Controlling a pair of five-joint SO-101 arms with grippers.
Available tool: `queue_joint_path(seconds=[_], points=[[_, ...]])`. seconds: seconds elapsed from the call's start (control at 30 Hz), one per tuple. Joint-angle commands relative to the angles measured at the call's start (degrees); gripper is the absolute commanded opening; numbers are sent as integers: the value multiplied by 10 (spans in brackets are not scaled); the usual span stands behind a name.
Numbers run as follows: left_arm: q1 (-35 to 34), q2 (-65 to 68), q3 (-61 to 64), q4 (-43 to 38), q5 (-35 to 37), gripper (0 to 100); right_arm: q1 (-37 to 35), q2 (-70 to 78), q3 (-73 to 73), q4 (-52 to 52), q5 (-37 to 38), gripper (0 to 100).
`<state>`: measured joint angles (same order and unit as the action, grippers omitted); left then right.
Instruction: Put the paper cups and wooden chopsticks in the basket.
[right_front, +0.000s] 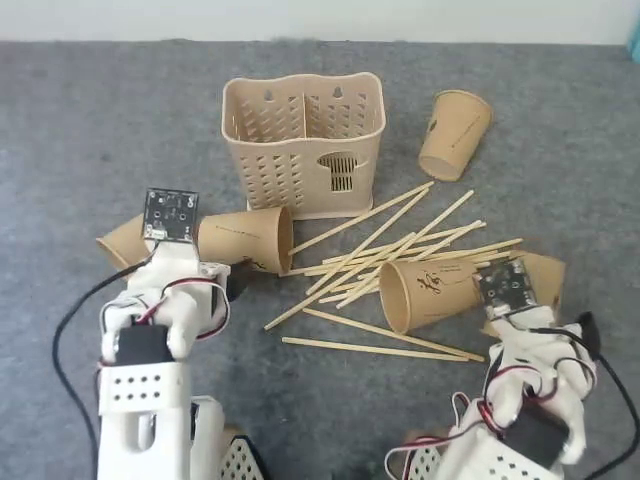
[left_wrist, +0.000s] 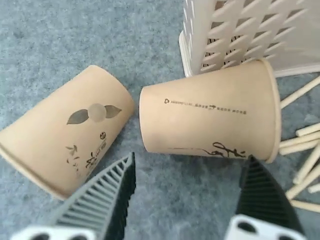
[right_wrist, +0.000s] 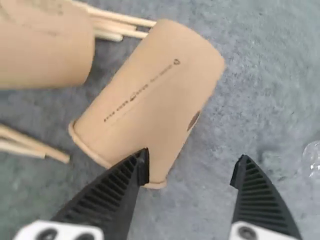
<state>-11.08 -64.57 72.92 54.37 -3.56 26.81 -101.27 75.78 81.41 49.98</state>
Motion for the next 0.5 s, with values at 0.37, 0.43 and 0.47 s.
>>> queue_joint_path(seconds=[0.37,0.43,0.47], points=[[-6,-30,19,-47,3,320,-7,4,-78,87,108,281],[-6,-30,19,-47,3,320,-7,4,-21,27,98,281],[-6,-30,19,-47,3,320,-6,4,15,-15,89,281]])
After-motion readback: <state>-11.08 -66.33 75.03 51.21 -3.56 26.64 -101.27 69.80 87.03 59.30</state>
